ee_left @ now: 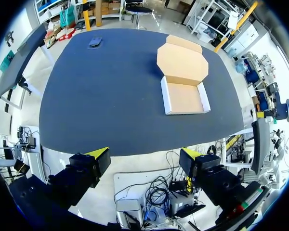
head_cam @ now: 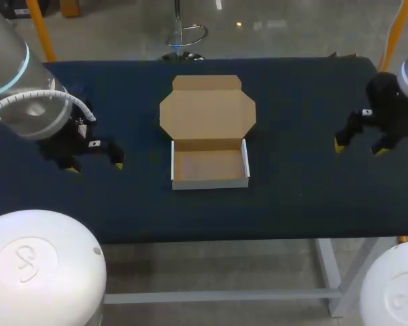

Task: Assemble the packaging by folding the flat box into shape, placing the metal phone stand inside, and closing the box properly

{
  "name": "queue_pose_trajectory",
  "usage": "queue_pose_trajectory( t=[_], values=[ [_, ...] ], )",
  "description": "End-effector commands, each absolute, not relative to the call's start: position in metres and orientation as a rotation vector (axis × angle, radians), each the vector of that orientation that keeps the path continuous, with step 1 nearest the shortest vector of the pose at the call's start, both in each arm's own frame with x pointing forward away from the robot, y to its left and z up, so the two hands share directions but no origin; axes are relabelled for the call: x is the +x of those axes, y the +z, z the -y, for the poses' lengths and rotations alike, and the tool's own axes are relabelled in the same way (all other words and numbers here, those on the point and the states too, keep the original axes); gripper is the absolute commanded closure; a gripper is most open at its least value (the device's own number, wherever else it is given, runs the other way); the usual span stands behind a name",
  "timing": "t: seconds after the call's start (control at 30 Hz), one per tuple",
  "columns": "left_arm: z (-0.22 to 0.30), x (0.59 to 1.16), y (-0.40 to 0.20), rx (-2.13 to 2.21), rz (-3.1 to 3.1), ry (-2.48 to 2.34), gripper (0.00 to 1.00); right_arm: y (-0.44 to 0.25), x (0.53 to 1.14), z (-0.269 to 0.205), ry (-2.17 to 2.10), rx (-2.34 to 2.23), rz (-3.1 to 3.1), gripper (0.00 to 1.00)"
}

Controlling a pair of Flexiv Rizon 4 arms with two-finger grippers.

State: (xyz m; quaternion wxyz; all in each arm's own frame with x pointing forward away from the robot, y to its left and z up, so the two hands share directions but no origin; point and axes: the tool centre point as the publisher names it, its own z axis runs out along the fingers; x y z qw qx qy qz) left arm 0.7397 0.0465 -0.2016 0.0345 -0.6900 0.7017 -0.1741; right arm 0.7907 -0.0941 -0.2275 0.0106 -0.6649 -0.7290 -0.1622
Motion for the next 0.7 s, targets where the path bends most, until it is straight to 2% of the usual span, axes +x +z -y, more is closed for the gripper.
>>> queue_pose_trajectory(
  t=[0.03,0.7],
  values=[
    [-0.047,0.748,-0.209,-2.149,-2.126,-0.520,0.00,-0.225,0.790,0.095,-0.501,-2.073,2.274,0.00],
    [-0.075,0.764,-0.226,-2.231,-2.057,-0.487,0.00,-0.225,0.790,0.095,-0.501,-2.073,2.274,0.00]
  ],
)
